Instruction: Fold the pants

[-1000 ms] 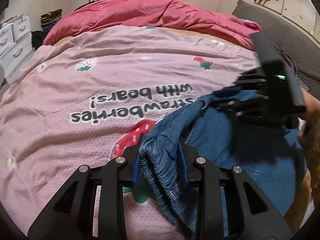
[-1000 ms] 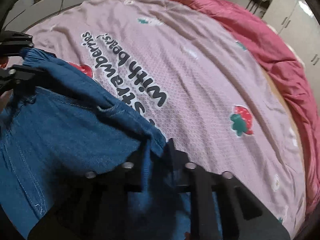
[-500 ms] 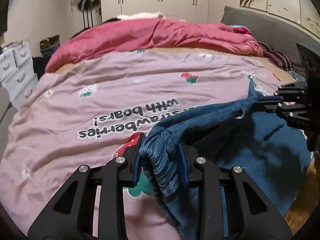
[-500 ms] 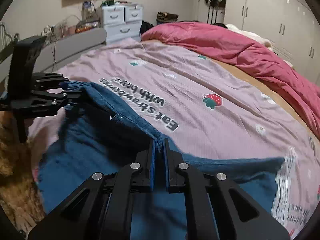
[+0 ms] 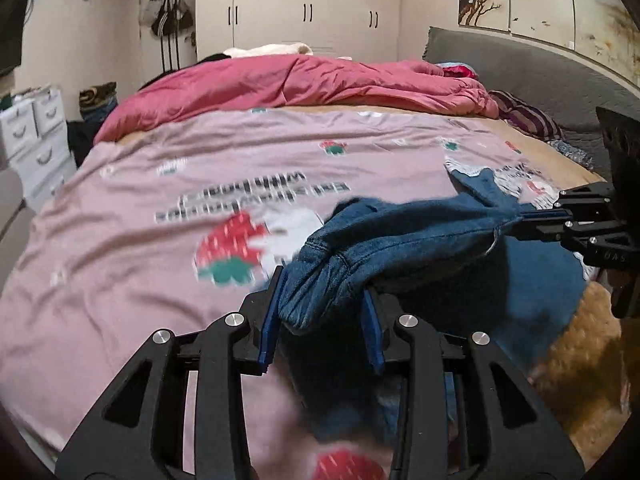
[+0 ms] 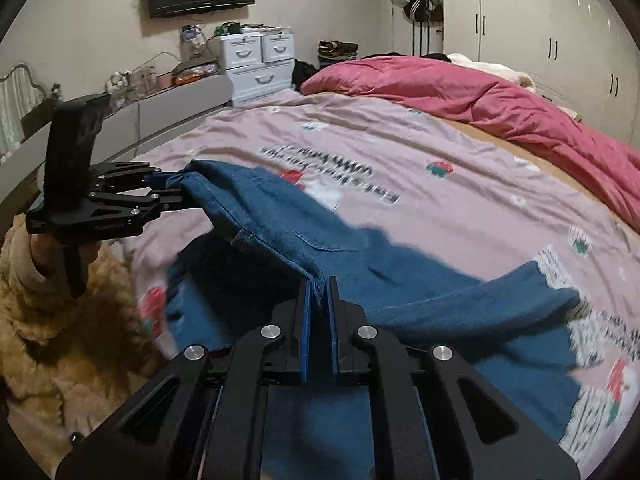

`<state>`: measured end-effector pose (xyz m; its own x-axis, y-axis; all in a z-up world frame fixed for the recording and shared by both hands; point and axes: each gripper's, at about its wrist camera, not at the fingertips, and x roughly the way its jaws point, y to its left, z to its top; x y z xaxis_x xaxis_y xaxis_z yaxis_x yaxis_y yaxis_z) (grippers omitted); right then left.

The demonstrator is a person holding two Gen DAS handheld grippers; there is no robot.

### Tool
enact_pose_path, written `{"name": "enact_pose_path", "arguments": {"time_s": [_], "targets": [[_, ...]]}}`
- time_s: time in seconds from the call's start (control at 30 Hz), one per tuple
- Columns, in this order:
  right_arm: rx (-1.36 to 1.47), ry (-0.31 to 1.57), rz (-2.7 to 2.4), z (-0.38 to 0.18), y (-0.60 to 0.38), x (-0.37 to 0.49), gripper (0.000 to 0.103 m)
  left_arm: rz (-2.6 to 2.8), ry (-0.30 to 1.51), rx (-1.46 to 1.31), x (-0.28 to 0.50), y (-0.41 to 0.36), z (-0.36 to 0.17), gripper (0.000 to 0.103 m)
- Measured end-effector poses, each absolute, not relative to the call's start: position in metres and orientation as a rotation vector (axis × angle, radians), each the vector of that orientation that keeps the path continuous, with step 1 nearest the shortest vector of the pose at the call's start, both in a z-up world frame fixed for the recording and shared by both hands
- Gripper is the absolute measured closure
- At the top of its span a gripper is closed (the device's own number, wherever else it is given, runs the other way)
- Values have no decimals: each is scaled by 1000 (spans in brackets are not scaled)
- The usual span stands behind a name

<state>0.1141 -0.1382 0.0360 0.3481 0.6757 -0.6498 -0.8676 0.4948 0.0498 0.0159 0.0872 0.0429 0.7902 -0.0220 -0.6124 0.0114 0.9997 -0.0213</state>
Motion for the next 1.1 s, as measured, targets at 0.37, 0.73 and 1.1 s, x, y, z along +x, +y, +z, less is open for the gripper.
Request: {"name": "enact_pose_path", "arguments": {"time_s": [0.37,0.73,1.1], "targets": [[-382,769,1054,-8,-145,69,96,39,775,48,-4,69,11,66],[-359,838,1062,-34,-152,59,93,55,816,-152,-36,97,22,50],[-345,856,1083,-37,-152,50,90,-113,812,-142,9,51,32,51]]}}
